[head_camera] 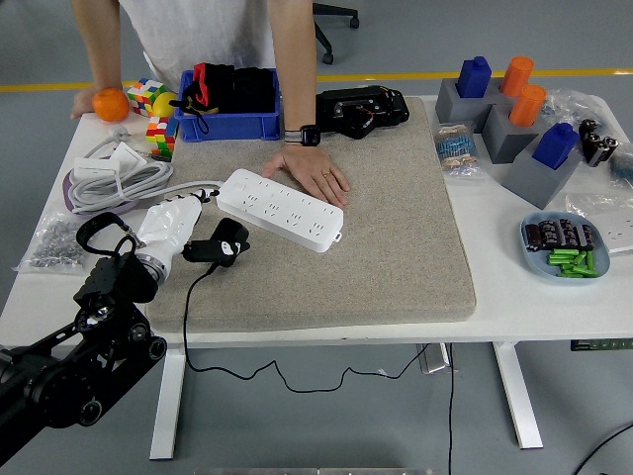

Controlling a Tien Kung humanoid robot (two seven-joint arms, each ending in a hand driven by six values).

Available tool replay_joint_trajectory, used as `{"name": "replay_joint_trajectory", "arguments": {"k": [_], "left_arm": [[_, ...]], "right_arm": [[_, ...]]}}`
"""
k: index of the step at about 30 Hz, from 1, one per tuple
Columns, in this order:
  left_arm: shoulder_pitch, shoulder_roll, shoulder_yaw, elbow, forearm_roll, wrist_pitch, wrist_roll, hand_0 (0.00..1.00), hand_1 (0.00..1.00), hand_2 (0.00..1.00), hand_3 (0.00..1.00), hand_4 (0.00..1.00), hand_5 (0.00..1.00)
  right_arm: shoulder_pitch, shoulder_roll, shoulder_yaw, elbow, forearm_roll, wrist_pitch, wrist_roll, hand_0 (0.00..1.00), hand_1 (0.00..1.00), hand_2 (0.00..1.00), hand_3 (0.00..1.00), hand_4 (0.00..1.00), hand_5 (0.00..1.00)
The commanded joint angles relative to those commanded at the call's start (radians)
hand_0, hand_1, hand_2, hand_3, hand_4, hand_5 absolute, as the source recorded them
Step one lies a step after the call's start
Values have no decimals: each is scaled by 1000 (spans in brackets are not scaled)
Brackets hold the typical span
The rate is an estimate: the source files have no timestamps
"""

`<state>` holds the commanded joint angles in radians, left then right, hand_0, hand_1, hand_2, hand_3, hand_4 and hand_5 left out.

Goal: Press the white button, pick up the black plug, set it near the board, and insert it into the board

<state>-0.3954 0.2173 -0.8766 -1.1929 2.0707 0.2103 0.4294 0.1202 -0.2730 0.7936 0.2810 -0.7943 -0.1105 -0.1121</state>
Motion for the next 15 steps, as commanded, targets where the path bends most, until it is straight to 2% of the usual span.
{"name": "replay_joint_trajectory", "arguments": {"k": [1,2,7,8,13,14,15], "left_arm": [[0,0,2,3,0,0,1,684,749,693,791,998,276],[-1,0,6,7,0,1,1,533,672,623,738,959,114],[-4,-3,19,12,-7,6,-1,533,672,623,738,959,114],[-4,-3,20,11,-9,8,-1,417,625,569,728,942,72],[-6,-8,31,16,-13,48,-23,417,625,569,728,942,72],[-8,-8,33,17,-13,51,-24,298,507,445,601,916,37],[-10,-9,37,21,-15,53,-27,298,507,445,601,916,37]], "right_arm": [[0,0,1,0,0,0,0,823,656,653,634,752,497],[0,0,0,0,0,0,0,823,656,653,634,752,498],[0,0,0,0,0,0,1,823,656,653,634,752,498],[0,0,-1,0,0,0,1,822,656,653,634,753,498],[-2,0,0,1,1,-2,3,822,656,653,634,753,498],[-3,0,0,1,1,-2,3,823,655,653,632,753,497],[-3,0,-1,1,1,-2,3,823,655,653,632,753,497]]}}
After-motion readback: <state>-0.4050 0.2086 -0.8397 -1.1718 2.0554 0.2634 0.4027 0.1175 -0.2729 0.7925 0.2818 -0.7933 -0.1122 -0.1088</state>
